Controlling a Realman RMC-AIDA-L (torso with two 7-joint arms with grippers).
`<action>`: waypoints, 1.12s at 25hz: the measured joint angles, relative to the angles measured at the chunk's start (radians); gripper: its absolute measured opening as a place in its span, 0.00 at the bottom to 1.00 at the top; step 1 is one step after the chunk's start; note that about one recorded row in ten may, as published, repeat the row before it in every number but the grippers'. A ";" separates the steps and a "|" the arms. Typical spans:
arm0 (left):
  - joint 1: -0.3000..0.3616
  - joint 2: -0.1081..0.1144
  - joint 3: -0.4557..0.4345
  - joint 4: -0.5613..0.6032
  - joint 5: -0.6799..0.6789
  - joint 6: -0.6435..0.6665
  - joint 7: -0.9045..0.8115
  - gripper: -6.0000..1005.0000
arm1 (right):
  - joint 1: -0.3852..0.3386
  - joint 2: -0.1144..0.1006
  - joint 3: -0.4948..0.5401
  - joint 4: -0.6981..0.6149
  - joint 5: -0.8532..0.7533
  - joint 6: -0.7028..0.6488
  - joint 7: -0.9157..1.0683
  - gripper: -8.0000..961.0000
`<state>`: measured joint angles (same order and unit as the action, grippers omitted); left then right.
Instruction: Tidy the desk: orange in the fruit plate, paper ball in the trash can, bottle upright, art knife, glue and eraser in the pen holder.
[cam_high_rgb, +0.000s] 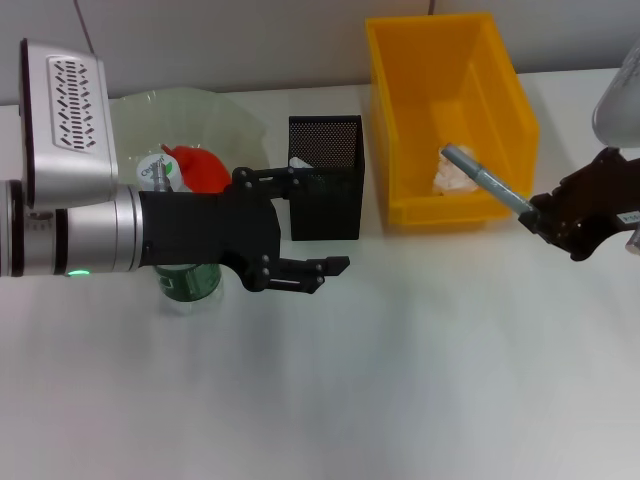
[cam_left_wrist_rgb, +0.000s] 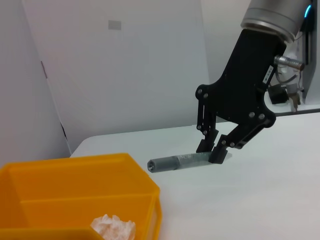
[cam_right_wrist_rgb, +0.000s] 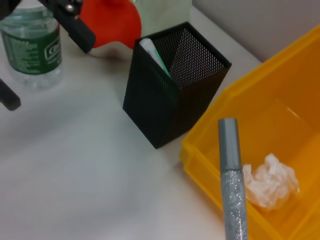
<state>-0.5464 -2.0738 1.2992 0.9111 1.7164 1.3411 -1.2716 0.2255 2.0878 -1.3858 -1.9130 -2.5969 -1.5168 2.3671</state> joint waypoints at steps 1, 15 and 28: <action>0.000 0.000 0.000 0.000 0.000 0.000 0.000 0.81 | -0.003 0.000 0.002 -0.002 0.005 0.004 -0.011 0.15; 0.000 0.000 0.013 -0.006 -0.003 0.000 0.000 0.81 | -0.050 -0.001 0.014 0.048 0.084 0.194 -0.239 0.15; 0.003 -0.003 0.026 -0.012 -0.019 -0.004 0.021 0.81 | -0.052 -0.005 0.061 0.149 0.218 0.343 -0.527 0.15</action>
<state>-0.5435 -2.0768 1.3254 0.8995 1.6976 1.3371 -1.2507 0.1740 2.0831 -1.3247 -1.7638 -2.3787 -1.1742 1.8400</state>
